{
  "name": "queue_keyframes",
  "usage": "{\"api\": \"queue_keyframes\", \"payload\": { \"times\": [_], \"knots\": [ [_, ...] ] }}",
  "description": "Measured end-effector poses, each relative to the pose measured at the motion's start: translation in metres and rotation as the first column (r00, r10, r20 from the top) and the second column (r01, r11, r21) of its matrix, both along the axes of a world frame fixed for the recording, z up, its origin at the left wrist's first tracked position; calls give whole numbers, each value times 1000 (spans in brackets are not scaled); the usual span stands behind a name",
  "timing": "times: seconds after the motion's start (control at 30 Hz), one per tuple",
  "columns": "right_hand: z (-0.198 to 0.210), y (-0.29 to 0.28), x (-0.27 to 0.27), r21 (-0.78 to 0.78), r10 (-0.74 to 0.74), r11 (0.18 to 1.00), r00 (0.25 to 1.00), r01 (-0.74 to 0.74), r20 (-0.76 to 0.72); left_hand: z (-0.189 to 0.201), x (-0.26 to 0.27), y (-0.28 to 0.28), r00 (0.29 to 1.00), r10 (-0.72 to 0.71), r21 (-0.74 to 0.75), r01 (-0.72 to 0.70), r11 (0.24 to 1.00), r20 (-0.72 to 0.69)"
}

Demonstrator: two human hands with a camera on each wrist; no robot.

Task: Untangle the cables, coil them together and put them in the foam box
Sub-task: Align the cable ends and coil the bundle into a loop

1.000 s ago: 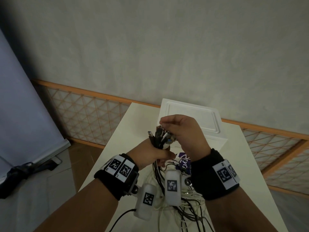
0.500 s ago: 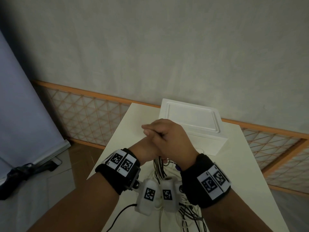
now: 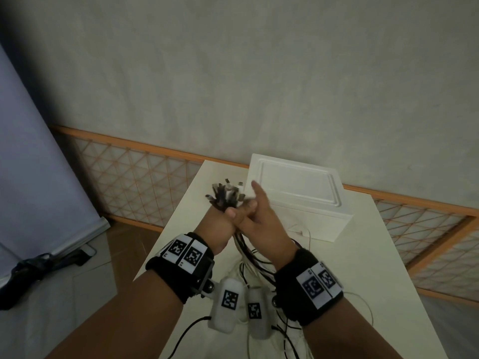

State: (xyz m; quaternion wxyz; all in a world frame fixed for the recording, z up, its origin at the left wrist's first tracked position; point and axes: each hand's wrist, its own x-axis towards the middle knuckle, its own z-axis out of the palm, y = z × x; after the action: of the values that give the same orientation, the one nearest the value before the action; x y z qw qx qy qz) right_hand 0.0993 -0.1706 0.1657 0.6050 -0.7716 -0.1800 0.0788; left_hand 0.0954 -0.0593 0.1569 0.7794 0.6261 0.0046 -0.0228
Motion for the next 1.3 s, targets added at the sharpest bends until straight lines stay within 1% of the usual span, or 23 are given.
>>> {"api": "queue_keyframes", "payload": {
  "times": [0.03, 0.07, 0.13, 0.2, 0.27, 0.3, 0.33, 0.37, 0.43, 0.47, 0.5, 0.53, 0.57, 0.63, 0.7, 0.73, 0.83, 0.97, 1.07, 1.2, 1.3],
  "knots": [
    [-8, 1, -3, 30, 60, 998, 995, -58, -85, 0, 1, 0, 998, 65, -20, -66, 998, -24],
    [-14, 2, -6, 71, 109, 992, 984, -100, -141, -1, 2, 1, 991, 118, 7, -118, 993, -58],
    [-18, 1, -10, 123, 170, 981, 967, -149, -187, -5, 6, 3, 983, 177, 92, -173, 981, -43],
    [-16, 0, -9, 21, 181, 983, 968, -180, -175, -6, 6, 4, 979, 202, 102, -198, 975, -24],
    [-17, 1, -8, -137, 151, 977, 985, -162, -87, -6, 4, 3, 985, 171, 65, -168, 984, -38],
    [-19, 2, -7, -197, 119, 973, 992, -123, -32, -7, 2, 1, 992, 123, 3, -123, 992, -42],
    [-19, 2, -6, -266, 91, 961, 995, -80, 31, -7, 0, 1, 996, 77, -92, -81, 992, -40],
    [-19, 1, -5, -346, 71, 937, 994, -37, 87, -8, -1, 2, 998, 36, -222, -45, 974, -44],
    [-16, -2, -4, -532, 58, 847, 990, 21, 131, -9, -1, 11, 999, -25, -474, 5, 880, -36],
    [-14, -4, -3, -614, 58, 788, 987, 46, 149, -11, 1, 17, 999, -36, -567, 17, 824, -21],
    [-13, -5, -2, -683, 63, 727, 984, 68, 165, -11, 3, 22, 999, -33, -608, 19, 794, -12],
    [-11, -6, -2, -727, 71, 681, 981, 86, 183, -9, 3, 24, 1000, -21, -607, 8, 795, -14],
    [-10, -4, -2, -762, 79, 641, 979, 93, 186, -7, 3, 24, 1000, 12, -561, -26, 827, -29],
    [-7, 0, -3, -797, 81, 593, 976, 117, 203, -1, 4, 18, 988, 126, -444, -151, 883, -86],
    [-6, 6, -3, -807, 76, 570, 969, 153, 237, 3, 6, 9, 963, 233, -363, -267, 893, -135],
    [-6, 10, -3, -804, 69, 569, 964, 173, 257, 3, 6, 6, 954, 255, -327, -293, 898, -156],
    [-6, 20, -2, -783, 47, 585, 954, 213, 295, -1, 5, 1, 946, 275, -265, -313, 912, -172],
    [-8, 23, 0, -765, 12, 607, 960, 215, 279, -7, 4, -1, 946, 300, -255, -323, 911, -125],
    [-7, 25, 1, -743, 9, 626, 951, 236, 310, -7, 0, -2, 946, 298, -225, -320, 920, -124],
    [-2, 25, 1, -713, -33, 650, 948, 261, 317, -7, -6, -6, 936, 348, -36, -350, 936, -47],
    [-1, 27, -1, -707, -54, 651, 946, 277, 321, -7, -3, -4, 927, 374, 49, -373, 927, -21]
  ]
}}
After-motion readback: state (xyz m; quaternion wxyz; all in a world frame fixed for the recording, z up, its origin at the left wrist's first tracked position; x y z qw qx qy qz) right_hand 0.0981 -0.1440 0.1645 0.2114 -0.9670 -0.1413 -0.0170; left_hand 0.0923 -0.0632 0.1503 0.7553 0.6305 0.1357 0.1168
